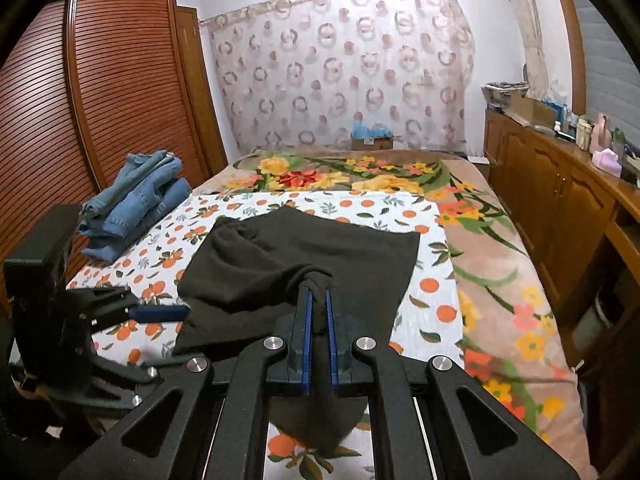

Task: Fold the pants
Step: 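Grasp the opposite garment side with the right gripper, fold it over, release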

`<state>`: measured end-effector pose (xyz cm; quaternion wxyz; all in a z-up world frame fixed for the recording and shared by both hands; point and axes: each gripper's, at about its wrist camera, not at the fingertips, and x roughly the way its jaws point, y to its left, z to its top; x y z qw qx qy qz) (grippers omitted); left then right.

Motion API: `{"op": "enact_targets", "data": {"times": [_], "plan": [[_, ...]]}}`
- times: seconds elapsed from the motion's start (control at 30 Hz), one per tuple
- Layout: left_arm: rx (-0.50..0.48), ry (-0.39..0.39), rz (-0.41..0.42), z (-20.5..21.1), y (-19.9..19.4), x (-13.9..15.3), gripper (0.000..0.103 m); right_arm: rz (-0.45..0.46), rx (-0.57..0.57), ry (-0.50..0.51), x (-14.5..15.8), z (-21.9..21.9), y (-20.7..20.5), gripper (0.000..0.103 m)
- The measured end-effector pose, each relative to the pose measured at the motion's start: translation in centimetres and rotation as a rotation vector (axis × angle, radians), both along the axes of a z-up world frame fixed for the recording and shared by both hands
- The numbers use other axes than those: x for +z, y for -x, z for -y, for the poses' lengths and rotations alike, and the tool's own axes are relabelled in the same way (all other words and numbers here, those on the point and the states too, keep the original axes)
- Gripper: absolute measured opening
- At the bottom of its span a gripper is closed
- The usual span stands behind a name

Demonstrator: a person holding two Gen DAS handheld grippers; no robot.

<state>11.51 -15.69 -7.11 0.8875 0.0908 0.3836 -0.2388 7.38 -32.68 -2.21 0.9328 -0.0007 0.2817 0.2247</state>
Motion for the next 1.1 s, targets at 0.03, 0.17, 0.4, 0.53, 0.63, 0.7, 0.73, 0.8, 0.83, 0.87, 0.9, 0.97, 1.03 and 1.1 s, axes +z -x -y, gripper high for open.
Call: {"op": "enact_targets", "data": {"times": [0.03,0.17,0.4,0.53,0.63,0.7,0.73,0.8,0.83,0.87,0.9,0.97,1.03,1.1], "plan": [[0.012,-0.02,0.006,0.2,-0.2,-0.1,0.058,0.005,0.001,-0.003,0.1,-0.1,0.0,0.006],[0.08,-0.092,-0.01,0.3,-1.6,-1.4,0.058,0.022,-0.007,-0.015,0.1,-0.1,0.0,0.006],[0.16,-0.192,0.022,-2.0,-0.7,-1.5,0.058,0.034,-0.025,-0.028,0.1,0.5,1.1,0.006],[0.168,-0.148,0.024,-3.8,0.8,-0.7,0.058,0.015,-0.01,-0.012,-0.7,0.1,2.1,0.006],[0.156,-0.116,0.01,-4.2,1.6,-0.4,0.058,-0.024,-0.009,0.016,-2.3,-0.3,2.5,0.006],[0.141,-0.085,-0.007,-4.6,2.0,-0.4,0.058,-0.057,-0.009,0.021,-3.2,-0.3,2.7,0.006],[0.135,-0.067,-0.011,-4.7,2.3,-0.2,0.058,-0.074,-0.009,0.019,-3.8,-0.3,2.9,0.006],[0.129,-0.038,-0.01,-5.1,2.7,0.2,0.058,-0.096,-0.008,0.015,-4.3,0.0,2.8,0.006],[0.13,-0.027,-0.003,-5.3,3.0,0.5,0.058,-0.109,-0.008,0.013,-4.6,0.1,2.9,0.006],[0.133,-0.02,0.004,-5.6,3.1,0.8,0.058,-0.119,-0.008,0.012,-4.8,0.2,2.9,0.006],[0.136,-0.012,0.016,-5.8,3.2,1.3,0.058,-0.126,-0.009,0.013,-4.8,0.2,2.8,0.006],[0.146,-0.008,0.032,-6.3,3.1,1.8,0.058,-0.14,-0.01,0.007,-5.0,0.5,2.8,0.006],[0.159,-0.006,0.046,-6.8,2.7,2.3,0.058,-0.149,-0.01,0.006,-4.9,0.7,2.7,0.006],[0.166,0.003,0.05,-7.3,2.2,2.5,0.06,-0.162,-0.007,0.008,-5.0,0.7,2.7,0.006]]}}
